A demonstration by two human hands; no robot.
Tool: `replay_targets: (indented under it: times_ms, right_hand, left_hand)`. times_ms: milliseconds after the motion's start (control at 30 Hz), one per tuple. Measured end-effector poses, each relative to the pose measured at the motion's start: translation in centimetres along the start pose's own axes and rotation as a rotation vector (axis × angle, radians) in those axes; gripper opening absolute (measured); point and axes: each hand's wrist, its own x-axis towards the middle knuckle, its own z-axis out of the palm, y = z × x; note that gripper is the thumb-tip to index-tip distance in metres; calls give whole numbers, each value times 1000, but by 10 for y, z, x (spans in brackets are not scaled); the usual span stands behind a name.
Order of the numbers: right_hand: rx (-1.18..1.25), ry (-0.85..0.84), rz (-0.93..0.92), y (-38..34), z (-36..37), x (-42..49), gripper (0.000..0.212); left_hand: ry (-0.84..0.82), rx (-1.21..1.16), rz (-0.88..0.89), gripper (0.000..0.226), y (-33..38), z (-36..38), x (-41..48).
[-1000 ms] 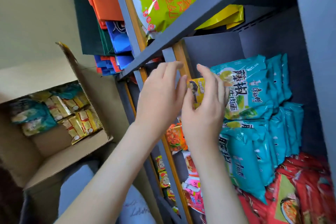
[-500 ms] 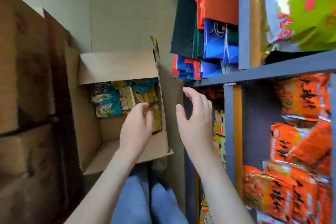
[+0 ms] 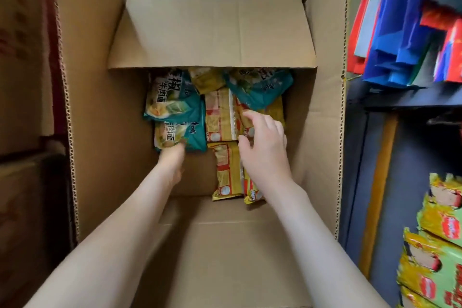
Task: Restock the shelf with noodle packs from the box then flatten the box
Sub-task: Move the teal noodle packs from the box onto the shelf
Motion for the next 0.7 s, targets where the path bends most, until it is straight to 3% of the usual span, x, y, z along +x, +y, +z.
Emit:
replay_targets:
  times_ms: [100,200,367,500,700]
  right_hand:
    - [13,-34,27,16,20,5,41]
    - [36,-43,89,28,31,3,40]
    - [72,-83,164,23,26,-5,36]
    - [111,-165,268,0,2,-14,35]
    - [338,-254,467,-53,-54,-49,42]
  left_hand:
    - [5,-415,-100,51,-5,7,33]
    - [83,-552,-150,43,-10,17,50]
    - [54,-814,-172,45,-8,16,39]
    - [-11,-985,-205,45,-1,9,-17]
    - [-37,-1051,-341,46,10,-17,-149]
